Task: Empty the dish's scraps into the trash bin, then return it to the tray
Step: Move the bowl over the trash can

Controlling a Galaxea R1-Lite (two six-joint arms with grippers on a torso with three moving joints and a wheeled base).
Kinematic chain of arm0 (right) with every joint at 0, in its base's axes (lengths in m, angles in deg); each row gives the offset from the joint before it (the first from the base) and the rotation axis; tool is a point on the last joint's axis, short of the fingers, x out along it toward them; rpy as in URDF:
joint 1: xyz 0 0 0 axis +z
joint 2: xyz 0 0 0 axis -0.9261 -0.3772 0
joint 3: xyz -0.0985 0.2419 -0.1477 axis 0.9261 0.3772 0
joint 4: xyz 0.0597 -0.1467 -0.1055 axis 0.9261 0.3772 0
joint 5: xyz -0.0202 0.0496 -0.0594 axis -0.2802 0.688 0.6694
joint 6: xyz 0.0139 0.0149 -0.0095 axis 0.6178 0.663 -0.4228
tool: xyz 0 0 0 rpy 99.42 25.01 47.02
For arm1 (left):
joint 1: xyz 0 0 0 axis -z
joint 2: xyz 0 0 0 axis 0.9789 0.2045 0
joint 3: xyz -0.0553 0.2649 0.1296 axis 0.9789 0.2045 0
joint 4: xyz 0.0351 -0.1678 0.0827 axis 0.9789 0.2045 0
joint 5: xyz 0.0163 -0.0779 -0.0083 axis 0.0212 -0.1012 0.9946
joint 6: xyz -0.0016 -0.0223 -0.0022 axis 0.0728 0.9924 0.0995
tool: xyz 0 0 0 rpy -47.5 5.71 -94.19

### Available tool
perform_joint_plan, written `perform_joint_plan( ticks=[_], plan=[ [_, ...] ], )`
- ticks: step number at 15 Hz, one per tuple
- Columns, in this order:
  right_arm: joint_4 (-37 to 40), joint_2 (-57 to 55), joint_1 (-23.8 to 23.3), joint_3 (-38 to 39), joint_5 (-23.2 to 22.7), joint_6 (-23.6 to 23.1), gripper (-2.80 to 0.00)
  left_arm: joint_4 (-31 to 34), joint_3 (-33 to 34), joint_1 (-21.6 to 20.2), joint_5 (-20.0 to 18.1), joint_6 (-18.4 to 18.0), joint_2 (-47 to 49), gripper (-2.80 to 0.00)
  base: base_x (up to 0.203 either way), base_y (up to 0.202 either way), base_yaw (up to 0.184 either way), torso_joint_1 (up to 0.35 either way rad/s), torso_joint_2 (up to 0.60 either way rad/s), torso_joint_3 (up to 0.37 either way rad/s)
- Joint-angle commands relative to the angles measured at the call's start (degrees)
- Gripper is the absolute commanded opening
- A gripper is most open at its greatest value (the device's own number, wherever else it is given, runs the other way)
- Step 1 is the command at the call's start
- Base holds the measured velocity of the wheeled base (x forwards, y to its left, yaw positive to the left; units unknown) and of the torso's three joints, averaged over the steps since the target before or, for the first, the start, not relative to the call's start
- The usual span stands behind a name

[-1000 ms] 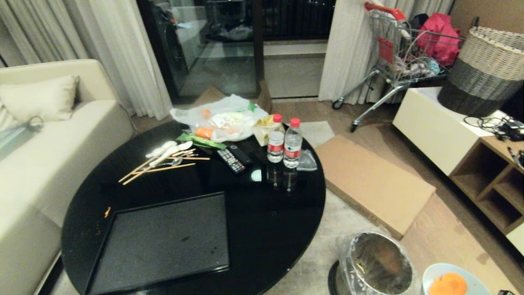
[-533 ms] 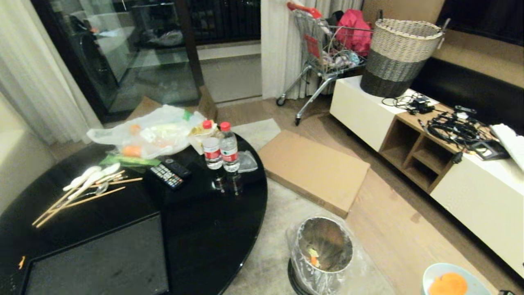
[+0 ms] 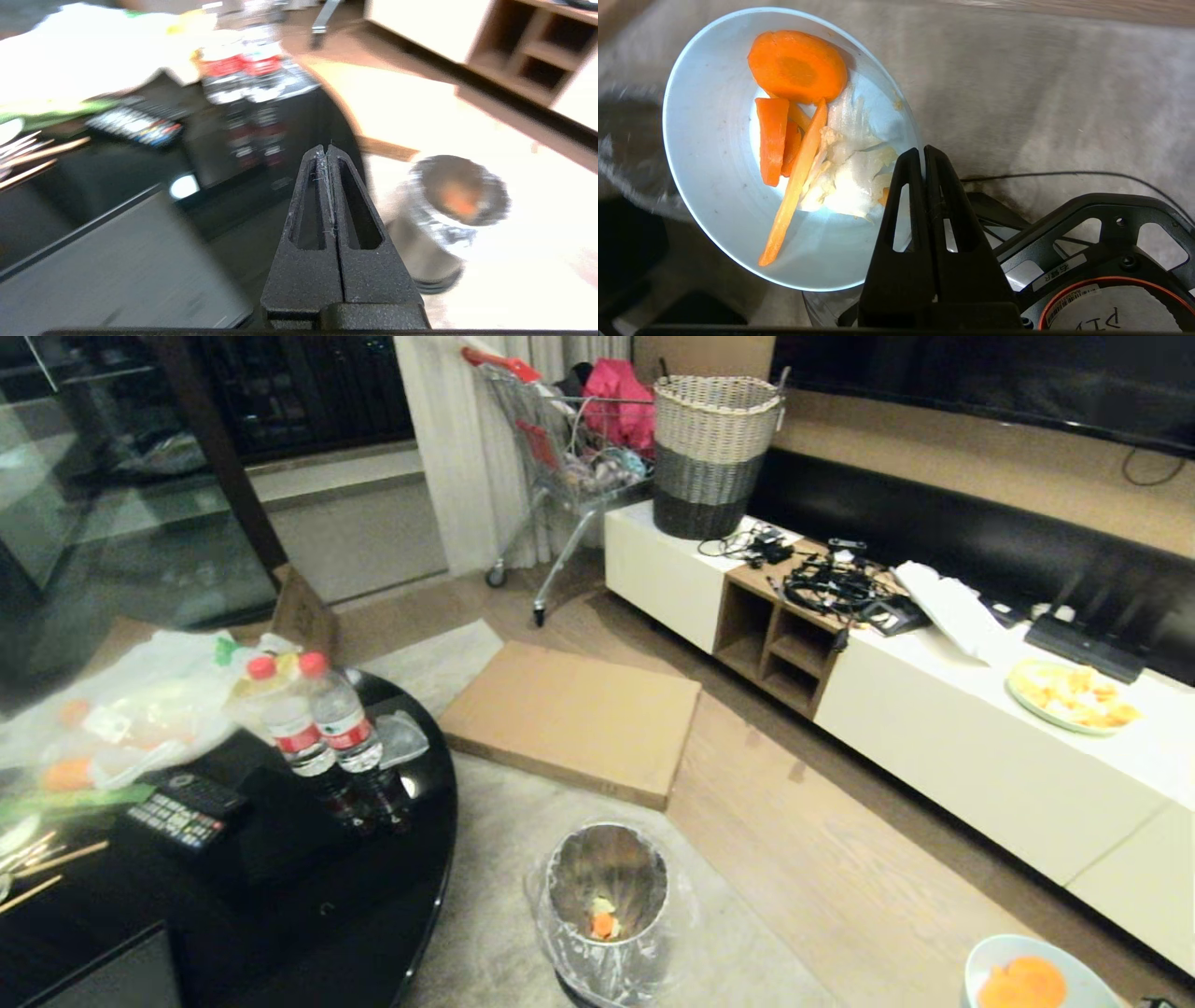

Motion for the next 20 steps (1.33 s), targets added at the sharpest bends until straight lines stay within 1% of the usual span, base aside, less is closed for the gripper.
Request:
perform_joint_plan(
  ticks=[1,4,20],
  plan=[
    [0.0,0.0,0.0,0.0,0.2,0.3,-2.8,0.0,0.0,0.0,0.0,0.0,0.0,-2.8,0.005,0.013,-0.152,0.002,0.0,0.002],
    [0.0,-0.1,0.0,-0.1,0.2,0.2,-2.8,0.0,0.0,0.0,0.0,0.0,0.0,-2.8,0.001,0.006,-0.1,0.002,0.01,0.001],
    [0.2,0.4,-0.1,-0.2,1.0,0.2,-2.8,0.0,0.0,0.0,0.0,0.0,0.0,-2.8,0.0,0.0,0.0,0.0,0.0,0.0]
  ],
)
